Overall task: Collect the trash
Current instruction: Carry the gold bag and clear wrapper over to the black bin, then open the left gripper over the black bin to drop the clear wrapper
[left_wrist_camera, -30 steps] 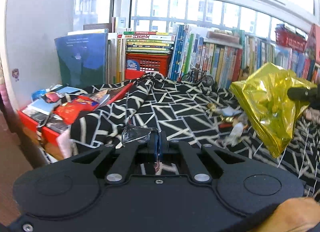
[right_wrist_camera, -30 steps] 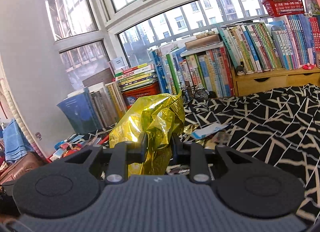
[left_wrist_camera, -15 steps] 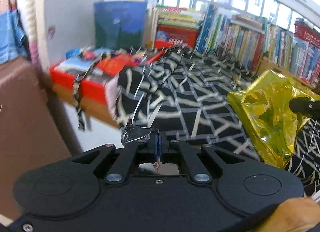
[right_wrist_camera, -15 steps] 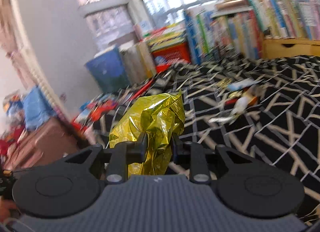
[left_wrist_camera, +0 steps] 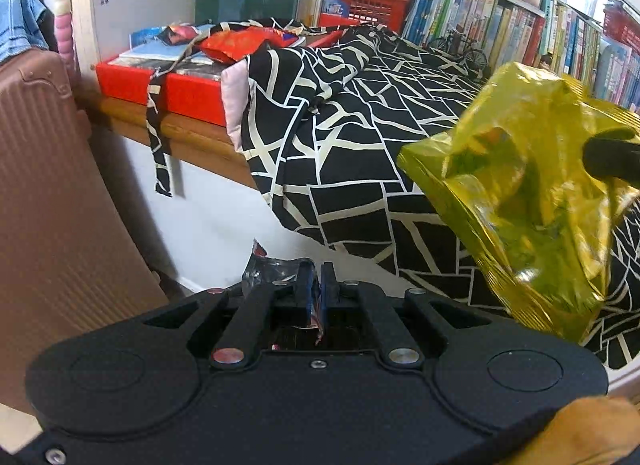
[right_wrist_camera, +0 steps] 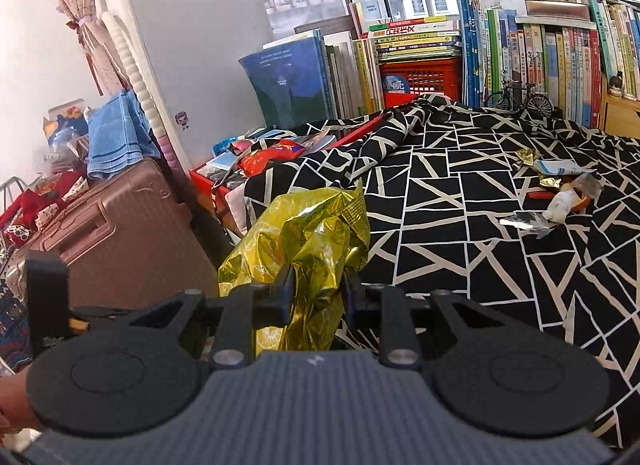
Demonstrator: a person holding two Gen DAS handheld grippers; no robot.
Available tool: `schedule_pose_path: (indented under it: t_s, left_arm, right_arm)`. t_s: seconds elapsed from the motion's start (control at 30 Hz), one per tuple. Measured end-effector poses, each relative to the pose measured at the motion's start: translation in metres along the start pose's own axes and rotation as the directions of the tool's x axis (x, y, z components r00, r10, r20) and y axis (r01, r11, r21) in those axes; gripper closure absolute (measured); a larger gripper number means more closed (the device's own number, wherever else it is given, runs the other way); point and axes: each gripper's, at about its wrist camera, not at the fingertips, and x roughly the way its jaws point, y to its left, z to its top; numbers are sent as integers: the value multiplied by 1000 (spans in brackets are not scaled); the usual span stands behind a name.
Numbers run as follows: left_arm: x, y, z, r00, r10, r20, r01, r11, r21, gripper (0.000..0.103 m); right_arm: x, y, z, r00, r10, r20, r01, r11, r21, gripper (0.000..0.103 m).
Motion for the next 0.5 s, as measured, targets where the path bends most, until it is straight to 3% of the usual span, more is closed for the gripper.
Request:
schedule_pose_path:
  t_s: [0.2,0.33,0.5]
  left_arm:
    - [22,0,11,1000,-18,-7,18,1000,2,96]
    - [29,1,16,1000,-9,6,9,1000,8,82]
    - [30,7,21,1000,2,16,-2,1000,-5,79]
  right_arm:
    - [10,-3,0,999,-34,-33,34,999,6,74]
    - [11,-3,0,998,-44,-35,44,999,5,74]
    - [12,-2,0,998,-49,-32,49,999,4,74]
